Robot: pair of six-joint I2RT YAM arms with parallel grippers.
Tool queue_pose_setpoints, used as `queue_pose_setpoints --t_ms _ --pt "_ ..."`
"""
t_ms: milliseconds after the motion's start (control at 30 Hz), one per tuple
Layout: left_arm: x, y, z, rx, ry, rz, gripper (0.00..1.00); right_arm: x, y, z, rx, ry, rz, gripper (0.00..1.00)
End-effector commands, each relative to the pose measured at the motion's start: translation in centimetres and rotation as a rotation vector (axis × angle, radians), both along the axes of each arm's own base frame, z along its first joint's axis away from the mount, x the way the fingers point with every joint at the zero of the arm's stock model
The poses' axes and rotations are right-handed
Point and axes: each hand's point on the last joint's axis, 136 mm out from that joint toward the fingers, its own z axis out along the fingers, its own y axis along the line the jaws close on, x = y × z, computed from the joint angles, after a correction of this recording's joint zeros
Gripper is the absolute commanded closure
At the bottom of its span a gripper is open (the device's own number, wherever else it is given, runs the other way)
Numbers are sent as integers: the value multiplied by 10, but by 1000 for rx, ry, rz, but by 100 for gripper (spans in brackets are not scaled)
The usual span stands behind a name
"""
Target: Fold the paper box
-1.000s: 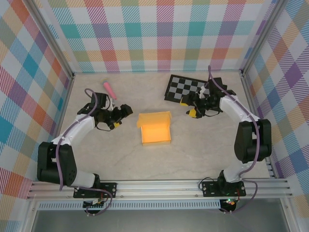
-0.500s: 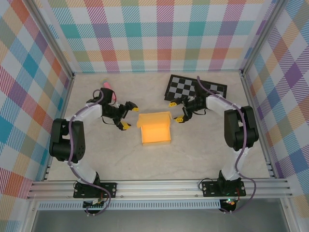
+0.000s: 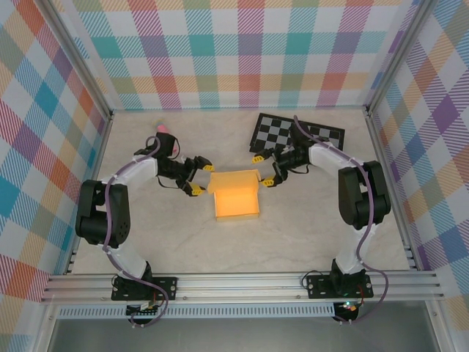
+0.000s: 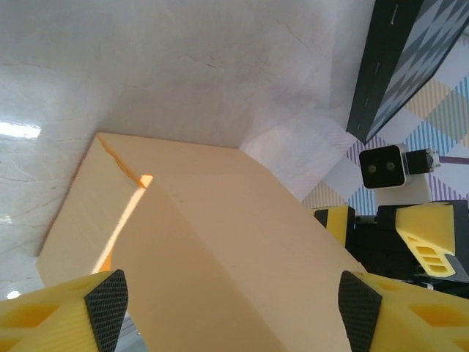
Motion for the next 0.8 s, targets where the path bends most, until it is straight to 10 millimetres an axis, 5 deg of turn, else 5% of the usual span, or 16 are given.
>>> queue_pose_setpoints --t_ms 0,467,767 --pt "-8 -11 21 -37 -5 -34 21 -6 3 20 6 -31 23 28" --pt "-10 -37 15 -68 26 32 29 -12 24 22 -17 -71 55 33" --pt "-14 -45 4 -15 -29 -35 31 -22 16 9 -94 -119 114 40"
